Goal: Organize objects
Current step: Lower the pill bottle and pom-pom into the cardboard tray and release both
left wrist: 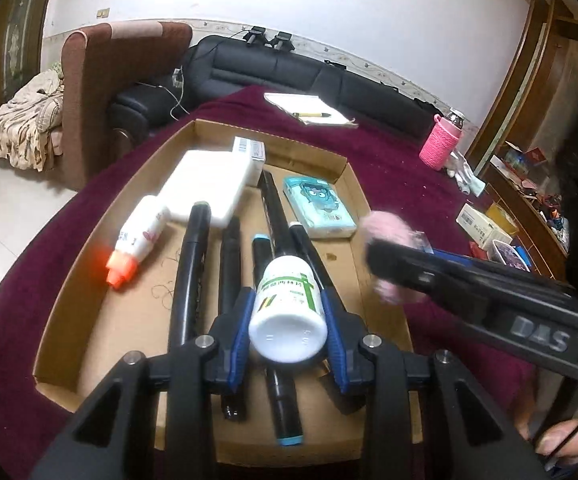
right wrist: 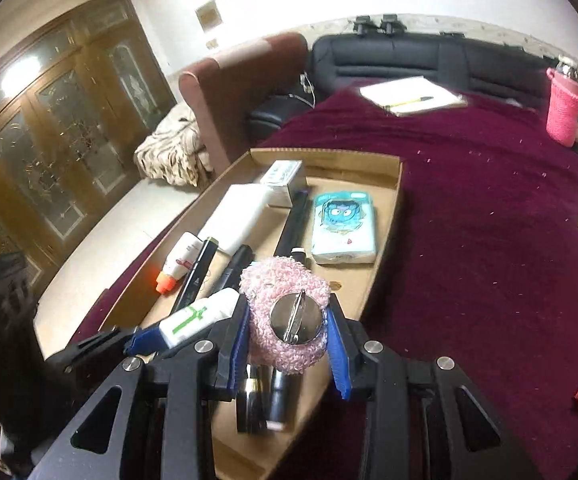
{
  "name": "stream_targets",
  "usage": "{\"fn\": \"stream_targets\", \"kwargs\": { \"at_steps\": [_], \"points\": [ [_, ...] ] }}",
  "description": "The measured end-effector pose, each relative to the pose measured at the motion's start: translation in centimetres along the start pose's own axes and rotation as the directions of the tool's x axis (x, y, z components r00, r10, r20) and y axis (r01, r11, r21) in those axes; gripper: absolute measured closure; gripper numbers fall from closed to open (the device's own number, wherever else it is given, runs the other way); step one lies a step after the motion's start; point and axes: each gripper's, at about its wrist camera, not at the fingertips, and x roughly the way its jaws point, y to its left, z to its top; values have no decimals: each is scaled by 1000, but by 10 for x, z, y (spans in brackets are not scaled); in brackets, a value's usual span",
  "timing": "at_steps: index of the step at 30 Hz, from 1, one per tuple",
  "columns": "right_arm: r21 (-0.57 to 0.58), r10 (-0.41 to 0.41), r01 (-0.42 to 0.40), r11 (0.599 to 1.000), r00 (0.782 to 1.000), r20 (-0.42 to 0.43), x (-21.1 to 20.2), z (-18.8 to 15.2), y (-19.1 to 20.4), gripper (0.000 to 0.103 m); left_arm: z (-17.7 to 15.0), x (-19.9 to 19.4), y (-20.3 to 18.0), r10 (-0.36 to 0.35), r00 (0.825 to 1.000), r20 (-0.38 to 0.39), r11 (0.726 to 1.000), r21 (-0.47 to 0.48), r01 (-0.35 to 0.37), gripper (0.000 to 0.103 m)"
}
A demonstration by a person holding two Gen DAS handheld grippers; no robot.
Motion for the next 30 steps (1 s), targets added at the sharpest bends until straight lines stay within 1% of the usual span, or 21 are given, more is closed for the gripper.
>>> {"fn": "stream_targets", "kwargs": {
  "at_steps": [6,10,13,14,15,16,17,18,21,27,30],
  "points": [
    [17,-36,36,999,999,-36,20,6,-5,62,-3,8,-2,-9,1000,-16,1000,4,9,70],
    [41,-34,36,998,998,-51,27,7,-10,61,-4,9,-2,-9,1000,-20,1000,5,9,70],
    [57,-26,30,998,998,-61,29,7,-14,56,-4,8,-5,-21,1000,-23,1000,13,21,68],
    [62,-15,19,998,998,-62,28,6,-14,56,-4,7,-7,-25,999,-24,1000,16,25,62],
    [68,-6,9,998,999,-52,25,6,-15,54,-4,6,-8,-25,999,-24,1000,18,26,53],
    [67,-7,10,998,999,-42,22,7,-15,52,-4,5,-10,-27,999,-19,999,22,27,47],
    [63,-11,13,998,999,-37,19,7,-15,45,-3,3,-11,-27,1000,-11,999,24,27,42],
    [59,-4,6,998,1000,-26,14,8,-14,40,-3,1,-12,-24,1000,-4,999,29,24,41],
    [68,-3,2,998,1000,8,3,8,-17,36,-2,-2,-16,-19,1000,1,999,42,19,41],
    [110,42,-45,993,999,31,-18,8,-30,35,-1,-6,-25,-19,1000,-3,998,57,19,41],
    [127,40,-46,991,998,48,-34,6,-41,35,0,-8,-31,-18,1000,-2,997,69,18,41]
  ]
}}
